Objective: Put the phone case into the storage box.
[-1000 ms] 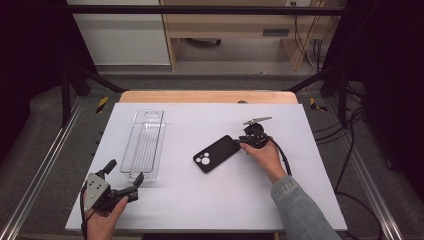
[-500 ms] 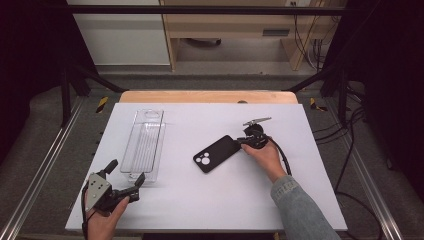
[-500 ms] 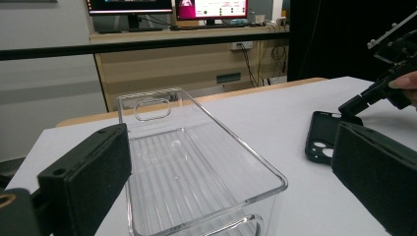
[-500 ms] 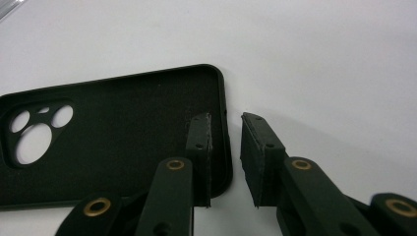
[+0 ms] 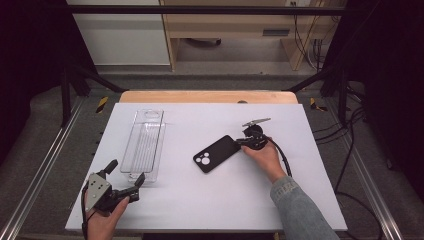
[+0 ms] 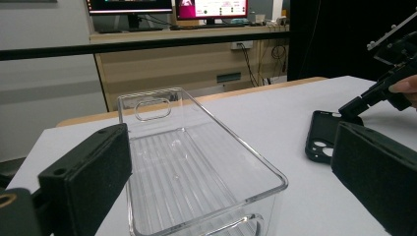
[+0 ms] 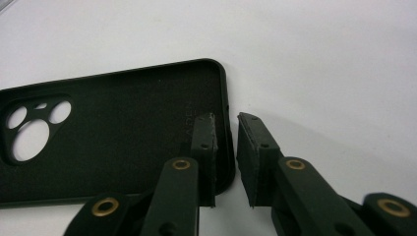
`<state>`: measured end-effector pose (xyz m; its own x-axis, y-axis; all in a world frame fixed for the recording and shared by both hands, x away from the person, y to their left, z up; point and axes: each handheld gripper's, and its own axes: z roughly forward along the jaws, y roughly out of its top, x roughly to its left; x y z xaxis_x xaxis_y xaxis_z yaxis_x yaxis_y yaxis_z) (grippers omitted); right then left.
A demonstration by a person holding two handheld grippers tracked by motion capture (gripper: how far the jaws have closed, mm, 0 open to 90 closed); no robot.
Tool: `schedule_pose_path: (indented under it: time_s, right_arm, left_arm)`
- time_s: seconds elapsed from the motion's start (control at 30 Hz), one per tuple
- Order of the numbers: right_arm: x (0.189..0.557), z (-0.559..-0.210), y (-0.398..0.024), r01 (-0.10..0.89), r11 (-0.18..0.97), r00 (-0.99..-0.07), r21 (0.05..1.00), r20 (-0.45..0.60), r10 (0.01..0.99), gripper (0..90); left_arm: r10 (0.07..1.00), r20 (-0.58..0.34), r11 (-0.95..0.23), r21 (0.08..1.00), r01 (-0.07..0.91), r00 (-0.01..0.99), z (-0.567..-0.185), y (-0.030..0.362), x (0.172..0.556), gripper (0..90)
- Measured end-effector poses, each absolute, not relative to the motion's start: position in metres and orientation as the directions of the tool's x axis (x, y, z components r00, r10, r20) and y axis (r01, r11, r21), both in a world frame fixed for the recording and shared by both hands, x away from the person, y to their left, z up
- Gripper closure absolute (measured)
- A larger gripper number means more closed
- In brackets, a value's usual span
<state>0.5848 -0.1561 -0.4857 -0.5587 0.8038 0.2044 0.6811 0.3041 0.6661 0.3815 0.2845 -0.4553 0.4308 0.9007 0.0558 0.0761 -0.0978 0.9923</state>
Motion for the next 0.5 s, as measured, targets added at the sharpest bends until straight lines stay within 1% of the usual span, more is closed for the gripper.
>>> schedule_pose_path:
  time_s: [0.1,0.27,0.3,0.33,0.37,0.5]
  right_arm:
    - [0.5843,-0.4858,-0.1558,0.678,0.310,-0.561,0.667,0.196,0.804,81.0]
    - [0.5835,-0.4859,-0.1553,0.672,0.316,-0.566,0.670,0.188,0.803,81.5]
    - [0.5833,-0.4859,-0.1553,0.667,0.321,-0.568,0.673,0.181,0.803,84.0]
    - [0.5833,-0.4859,-0.1553,0.667,0.321,-0.568,0.673,0.181,0.803,84.0]
    - [0.5832,-0.4860,-0.1559,0.664,0.319,-0.569,0.676,0.181,0.802,85.8]
    - [0.5830,-0.4870,-0.1568,0.654,0.319,-0.573,0.686,0.173,0.801,86.8]
  left_arm:
    - [0.901,0.055,-0.097,0.992,0.075,0.431,-0.4553,0.2846,0.3814,1.5]
    - [0.901,0.056,-0.099,0.992,0.076,0.431,-0.4553,0.2845,0.3816,1.5]
    - [0.901,0.056,-0.099,0.992,0.076,0.431,-0.4553,0.2844,0.3815,1.6]
    - [0.901,0.057,-0.099,0.992,0.076,0.431,-0.4553,0.2844,0.3815,1.6]
    - [0.901,0.055,-0.097,0.992,0.076,0.430,-0.4552,0.2846,0.3814,1.6]
    - [0.903,0.059,-0.096,0.993,0.066,0.426,-0.4541,0.2855,0.3805,2.2]
